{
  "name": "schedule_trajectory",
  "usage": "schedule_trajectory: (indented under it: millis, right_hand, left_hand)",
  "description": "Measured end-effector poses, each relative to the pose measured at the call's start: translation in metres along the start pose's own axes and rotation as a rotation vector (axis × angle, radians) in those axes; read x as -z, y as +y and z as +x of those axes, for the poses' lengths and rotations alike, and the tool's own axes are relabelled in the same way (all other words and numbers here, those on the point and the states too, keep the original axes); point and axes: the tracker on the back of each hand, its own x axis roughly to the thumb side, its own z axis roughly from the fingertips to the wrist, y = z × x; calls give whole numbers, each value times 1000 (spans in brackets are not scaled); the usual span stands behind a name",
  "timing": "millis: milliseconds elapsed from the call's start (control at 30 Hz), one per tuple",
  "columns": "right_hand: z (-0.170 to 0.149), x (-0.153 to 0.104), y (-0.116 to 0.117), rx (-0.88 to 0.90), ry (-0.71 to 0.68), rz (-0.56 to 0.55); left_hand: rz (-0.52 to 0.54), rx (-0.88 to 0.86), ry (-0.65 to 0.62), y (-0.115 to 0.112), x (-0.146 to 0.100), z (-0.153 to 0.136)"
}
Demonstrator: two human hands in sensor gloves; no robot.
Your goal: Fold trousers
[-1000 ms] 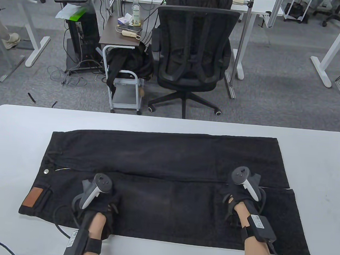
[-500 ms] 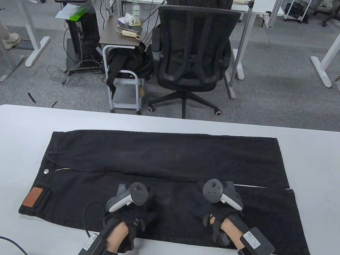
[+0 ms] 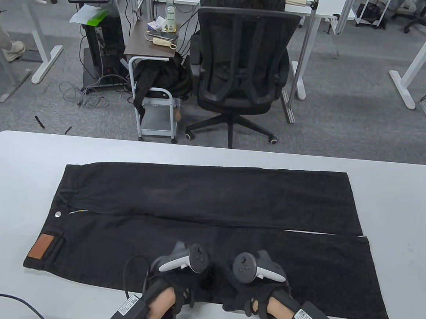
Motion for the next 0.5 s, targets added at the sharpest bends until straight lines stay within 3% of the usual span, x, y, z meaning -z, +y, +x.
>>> schedule_trajectory:
  millis: [167, 500]
  right_hand:
    - [2, -2, 0, -2, -6, -51]
    - [12, -8, -8, -113, -22, -292]
  left_hand:
    - [-15, -17, -3, -3, 1, -1]
    - [2, 49, 18, -6, 4, 4]
